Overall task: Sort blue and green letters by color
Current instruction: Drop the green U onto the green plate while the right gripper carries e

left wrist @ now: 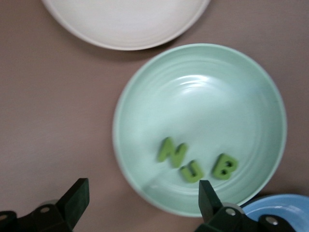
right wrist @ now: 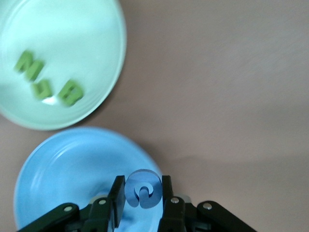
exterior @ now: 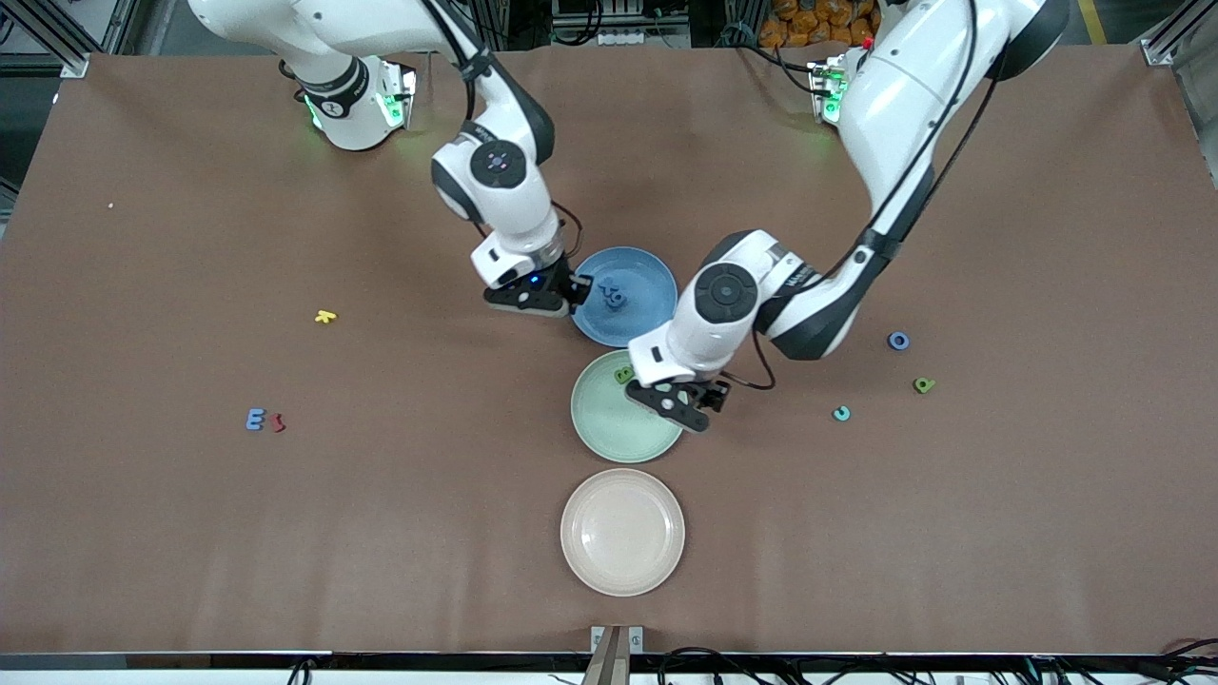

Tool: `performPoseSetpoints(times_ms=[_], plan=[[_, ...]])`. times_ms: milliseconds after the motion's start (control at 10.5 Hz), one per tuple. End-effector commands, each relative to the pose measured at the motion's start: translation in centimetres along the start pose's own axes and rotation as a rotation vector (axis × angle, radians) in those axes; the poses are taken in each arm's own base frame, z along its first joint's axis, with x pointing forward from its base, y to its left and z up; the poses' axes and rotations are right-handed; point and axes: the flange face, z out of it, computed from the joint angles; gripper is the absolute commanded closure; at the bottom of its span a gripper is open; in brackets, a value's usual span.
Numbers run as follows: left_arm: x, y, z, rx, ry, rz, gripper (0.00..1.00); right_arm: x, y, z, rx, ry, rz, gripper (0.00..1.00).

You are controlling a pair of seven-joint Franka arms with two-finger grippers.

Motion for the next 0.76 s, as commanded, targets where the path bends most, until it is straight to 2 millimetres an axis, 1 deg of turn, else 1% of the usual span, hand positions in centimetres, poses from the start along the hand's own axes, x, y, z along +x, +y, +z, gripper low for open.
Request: performPoseSetpoints(times_ms=[0, 95, 190, 284, 379, 474, 569, 664], plan=[[-2.0, -6.4, -4.5, 0.055, -0.068, 0.064, 0.0, -2.7, -5.1, 0.9, 0.026, -0.004, -0.015, 0.89], [-3.0, -8.8, -5.1, 0.064, -0.08, 0.1, 0.0, -3.8, -6.3, 1.1, 0.037, -0.01, -0.024, 0.84], [-3.9, -10.5, -5.6, 0.073, -0.091, 0.12, 0.0, -4.1, -6.6, 1.1, 0.039, -0.011, -0.019, 0.45], [-5.3, -12.4, -5.5, 0.079, -0.116, 0.154, 0.0, -4.2, -6.6, 1.1, 0.038, -0.012, 0.009, 0.0], [-6.4, -15.9, -4.8, 0.064, -0.133, 0.165, 0.0, -4.1, -6.4, 1.0, 0.026, -0.016, 0.008, 0.0], [-7.1, -17.7, -4.9, 0.022, -0.122, 0.232, 0.0, -3.8, -6.0, 0.6, -0.012, -0.03, 0.012, 0.0], [-8.4, -20.5, -4.3, -0.007, -0.127, 0.234, 0.0, -2.9, -5.4, -0.6, -0.026, -0.03, 0.024, 0.0], [-9.8, -21.9, -3.8, -0.015, -0.124, 0.258, 0.0, -1.1, -4.0, -1.2, -0.05, -0.034, 0.011, 0.0]])
